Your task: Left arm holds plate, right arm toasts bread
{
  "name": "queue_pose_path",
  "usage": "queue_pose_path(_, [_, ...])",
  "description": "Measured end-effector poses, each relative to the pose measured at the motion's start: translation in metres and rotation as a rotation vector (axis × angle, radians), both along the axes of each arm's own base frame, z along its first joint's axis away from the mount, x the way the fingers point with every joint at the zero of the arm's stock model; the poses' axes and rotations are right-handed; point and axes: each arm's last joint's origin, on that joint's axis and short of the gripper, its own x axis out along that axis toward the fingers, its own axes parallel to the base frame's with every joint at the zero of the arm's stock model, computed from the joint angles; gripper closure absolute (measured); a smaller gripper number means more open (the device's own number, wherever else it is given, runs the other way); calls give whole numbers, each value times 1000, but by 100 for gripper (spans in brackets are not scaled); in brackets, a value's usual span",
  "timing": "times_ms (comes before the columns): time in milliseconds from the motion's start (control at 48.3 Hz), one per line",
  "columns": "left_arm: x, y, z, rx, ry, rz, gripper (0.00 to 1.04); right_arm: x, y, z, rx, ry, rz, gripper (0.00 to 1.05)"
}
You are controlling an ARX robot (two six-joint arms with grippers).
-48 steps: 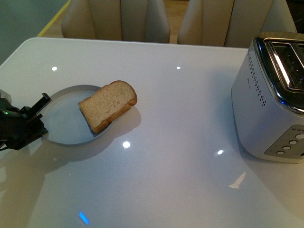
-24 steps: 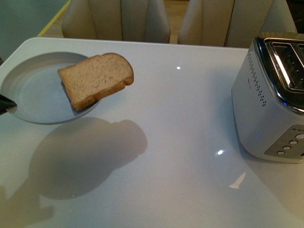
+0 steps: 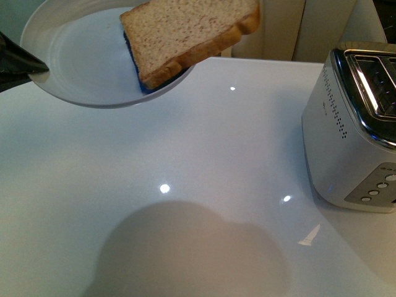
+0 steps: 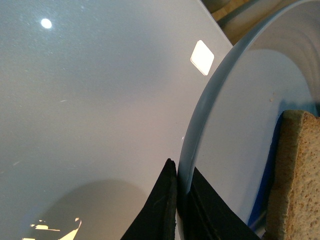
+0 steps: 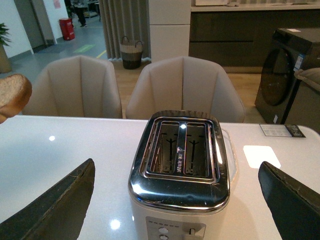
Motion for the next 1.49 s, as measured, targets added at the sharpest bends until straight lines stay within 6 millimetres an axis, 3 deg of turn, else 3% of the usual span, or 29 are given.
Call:
queue_pose_path(518, [-12, -78, 29, -42, 0, -125, 102, 0, 0, 0, 0, 0, 0, 9])
queue_pose_path(683, [-16, -94, 33, -61, 7, -151, 102, 0, 0, 0, 0, 0, 0, 9])
queue_pose_path(870, [-19, -103, 36, -73, 14, -159, 102, 0, 0, 0, 0, 0, 0, 9])
queue_pose_path(1429, [-18, -103, 36, -75, 15, -148, 102, 0, 0, 0, 0, 0, 0, 9])
queue_pose_path(1491, [-18, -103, 36, -75, 15, -148, 102, 0, 0, -1, 51, 157, 90, 9])
